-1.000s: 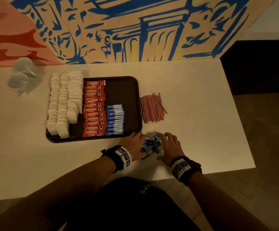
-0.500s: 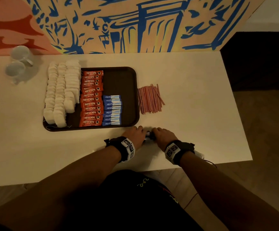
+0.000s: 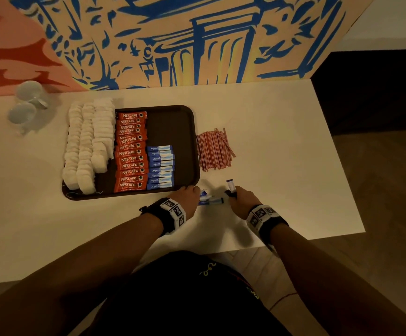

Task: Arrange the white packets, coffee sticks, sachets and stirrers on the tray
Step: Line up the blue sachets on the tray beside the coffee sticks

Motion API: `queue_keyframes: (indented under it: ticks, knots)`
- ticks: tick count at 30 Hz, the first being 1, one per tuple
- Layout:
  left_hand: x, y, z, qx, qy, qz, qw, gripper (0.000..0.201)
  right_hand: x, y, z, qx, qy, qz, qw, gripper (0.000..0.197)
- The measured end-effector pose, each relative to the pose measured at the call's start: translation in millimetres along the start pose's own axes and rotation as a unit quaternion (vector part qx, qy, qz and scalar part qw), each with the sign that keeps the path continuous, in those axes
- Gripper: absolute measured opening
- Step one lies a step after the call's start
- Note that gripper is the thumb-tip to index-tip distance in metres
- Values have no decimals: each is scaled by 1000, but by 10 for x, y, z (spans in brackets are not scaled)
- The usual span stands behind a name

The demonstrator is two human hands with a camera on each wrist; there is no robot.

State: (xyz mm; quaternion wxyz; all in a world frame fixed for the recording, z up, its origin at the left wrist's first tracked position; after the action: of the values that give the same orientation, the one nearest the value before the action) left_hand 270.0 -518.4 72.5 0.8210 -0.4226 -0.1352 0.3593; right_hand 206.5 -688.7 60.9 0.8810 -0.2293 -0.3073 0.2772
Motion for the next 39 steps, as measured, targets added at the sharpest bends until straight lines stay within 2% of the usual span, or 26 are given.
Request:
queue_keyframes:
  ticks: [3, 6, 8, 11, 14, 18, 21, 23, 24, 26, 27, 29, 31, 34, 37, 39]
  knots:
    - [168, -159, 63, -20, -47, 127, 991, 28, 11, -12, -80, 0, 12, -66, 998, 19]
    - [336, -348, 101, -21, -71, 201, 977, 28, 104, -29, -133, 6, 9, -113, 994, 20]
    - [406, -437, 121, -6, -73, 240, 968, 31, 188, -31, -128, 24, -3, -102, 994, 21]
    - [471, -463, 163, 24, -83, 323, 942, 32, 304, 15, -94, 47, -25, -56, 997, 31]
    - [534, -465, 229, 31, -99, 399, 911, 27, 383, 102, -67, 42, -53, 59, 996, 51]
    - [631, -487, 350, 22, -128, 485, 865, 31, 455, 227, -80, 40, -123, 209, 969, 43]
    - [720, -512, 440, -1, -142, 521, 842, 33, 461, 306, -148, 53, -133, 226, 963, 43]
    - [775, -546, 497, -13, -151, 539, 828, 26, 449, 357, -177, 53, -123, 231, 964, 37]
    - [790, -565, 526, -17, -148, 563, 813, 22, 439, 374, -181, 52, -115, 226, 966, 34]
    - [780, -607, 577, -21, -136, 614, 777, 21, 417, 371, -177, 41, -99, 191, 976, 28]
    - [778, -620, 597, -26, -133, 624, 770, 22, 418, 357, -178, 34, -94, 155, 983, 25]
    - [763, -673, 658, -42, -129, 622, 771, 21, 499, 302, -164, 20, -103, 54, 993, 16]
    - [746, -763, 702, -65, -127, 609, 780, 18, 670, 204, -124, 18, -123, -71, 990, 15]
    - [748, -967, 773, -111, -122, 582, 796, 17, 1064, 1, -6, 29, -164, -265, 950, 24]
    - [850, -1210, 867, -171, -120, 553, 807, 22, 1588, -241, 193, 11, -222, -354, 908, 13]
    - [953, -1446, 979, -223, -128, 505, 824, 28, 1924, -393, 303, -2, -236, -430, 872, 17]
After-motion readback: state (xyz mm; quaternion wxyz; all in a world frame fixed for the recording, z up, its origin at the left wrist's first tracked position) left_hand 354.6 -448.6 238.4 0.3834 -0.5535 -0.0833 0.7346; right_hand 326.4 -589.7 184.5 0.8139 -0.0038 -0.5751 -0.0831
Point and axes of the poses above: each hand's wrist, its own z-axis away from the middle knuckle, its own y-axis out of the palm, x = y × z, the point moved 5 cm from there along -z, towards the middle knuckle, and after that the axes turned 5 degrees about -z, right-handed, at the moved point
